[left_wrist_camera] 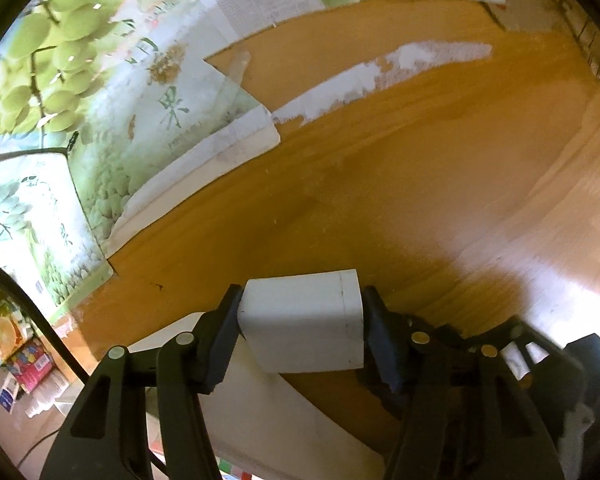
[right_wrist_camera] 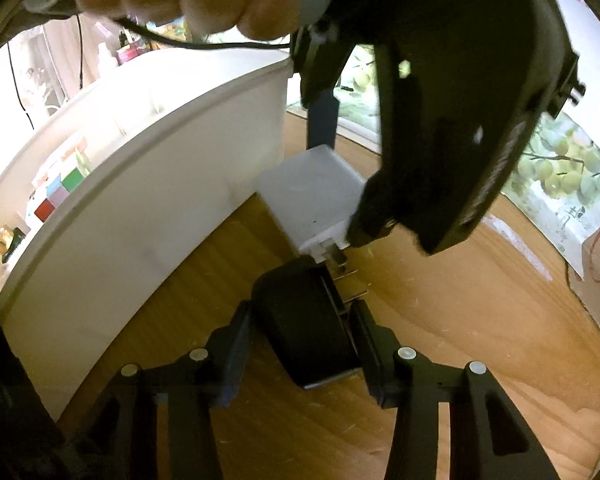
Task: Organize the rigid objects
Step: 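Grasp the white charger with the left tool while the right tool grasps the black adapter, then lift the white charger and black adapter and carry both over the tray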
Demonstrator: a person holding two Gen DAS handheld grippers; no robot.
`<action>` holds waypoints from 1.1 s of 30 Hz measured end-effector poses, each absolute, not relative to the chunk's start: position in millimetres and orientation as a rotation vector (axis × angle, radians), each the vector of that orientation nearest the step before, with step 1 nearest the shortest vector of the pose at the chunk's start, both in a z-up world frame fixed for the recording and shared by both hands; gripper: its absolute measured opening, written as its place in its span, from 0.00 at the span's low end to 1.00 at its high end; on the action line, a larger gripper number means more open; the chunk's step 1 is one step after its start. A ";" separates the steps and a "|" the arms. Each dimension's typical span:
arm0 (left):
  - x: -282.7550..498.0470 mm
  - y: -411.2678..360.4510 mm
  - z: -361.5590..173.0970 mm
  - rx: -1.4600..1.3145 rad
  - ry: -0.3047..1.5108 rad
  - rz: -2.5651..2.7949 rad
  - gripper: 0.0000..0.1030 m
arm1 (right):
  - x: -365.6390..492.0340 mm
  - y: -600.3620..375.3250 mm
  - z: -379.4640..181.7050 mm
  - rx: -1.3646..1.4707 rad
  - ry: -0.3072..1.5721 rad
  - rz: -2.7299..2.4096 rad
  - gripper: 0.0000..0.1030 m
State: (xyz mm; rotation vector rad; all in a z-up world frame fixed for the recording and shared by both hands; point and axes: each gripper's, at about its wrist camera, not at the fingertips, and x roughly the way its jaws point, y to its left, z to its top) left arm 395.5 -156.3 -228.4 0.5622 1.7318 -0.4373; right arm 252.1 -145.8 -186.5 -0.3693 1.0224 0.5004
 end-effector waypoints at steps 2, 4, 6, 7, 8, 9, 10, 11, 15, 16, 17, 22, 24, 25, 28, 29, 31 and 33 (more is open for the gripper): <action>397.6 -153.6 -220.9 0.534 1.720 -0.438 0.59 | 250.3 -142.8 -185.5 -0.379 1.029 0.501 0.41; 399.4 -149.3 -213.1 0.502 1.712 -0.440 0.58 | 249.7 -141.2 -184.9 -0.375 1.045 0.490 0.40; 400.1 -144.9 -205.2 0.470 1.710 -0.452 0.58 | 248.7 -141.0 -184.2 -0.363 1.064 0.481 0.40; 400.2 -142.4 -202.2 0.459 1.706 -0.451 0.57 | 248.4 -140.7 -183.7 -0.363 1.070 0.479 0.40; 400.9 -139.5 -199.2 0.448 1.698 -0.448 0.57 | 246.3 -140.3 -183.2 -0.362 1.078 0.480 0.40; 400.4 -138.6 -195.4 0.440 1.693 -0.445 0.57 | 243.6 -139.3 -182.2 -0.359 1.085 0.479 0.40; 400.9 -136.2 -192.8 0.427 1.692 -0.445 0.57 | 241.0 -139.2 -181.9 -0.354 1.094 0.479 0.40; 400.8 -134.0 -189.6 0.413 1.689 -0.448 0.57 | 237.6 -138.2 -181.6 -0.352 1.104 0.480 0.40; 398.7 -123.5 -178.9 0.375 1.674 -0.460 0.57 | 225.0 -141.7 -179.9 -0.324 1.153 0.452 0.40; 394.3 -124.6 -175.7 0.365 1.670 -0.465 0.57 | 222.4 -142.8 -179.1 -0.311 1.170 0.444 0.40; 395.8 -119.8 -175.2 0.353 1.667 -0.472 0.57 | 220.4 -144.0 -178.6 -0.300 1.182 0.436 0.40; 386.8 -111.0 -157.4 0.318 1.635 -0.504 0.57 | 205.1 -157.3 -176.6 -0.210 1.274 0.337 0.40; 381.7 -107.6 -150.8 0.308 1.622 -0.518 0.57 | 198.7 -166.4 -178.1 -0.169 1.317 0.278 0.40; 377.0 -108.0 -145.3 0.304 1.616 -0.524 0.57 | 197.6 -170.8 -177.5 -0.145 1.337 0.253 0.40; 361.3 -105.8 -128.7 0.291 1.594 -0.541 0.57 | 192.1 -181.2 -176.7 -0.090 1.372 0.201 0.40; 355.9 -107.7 -126.0 0.286 1.588 -0.543 0.57 | 189.9 -184.4 -176.4 -0.072 1.381 0.189 0.40; 343.1 -97.7 -119.8 0.274 1.572 -0.549 0.57 | 184.2 -190.3 -175.6 -0.037 1.397 0.168 0.40; 326.7 -99.3 -105.6 0.269 1.555 -0.548 0.57 | 178.4 -194.3 -173.4 -0.011 1.400 0.155 0.40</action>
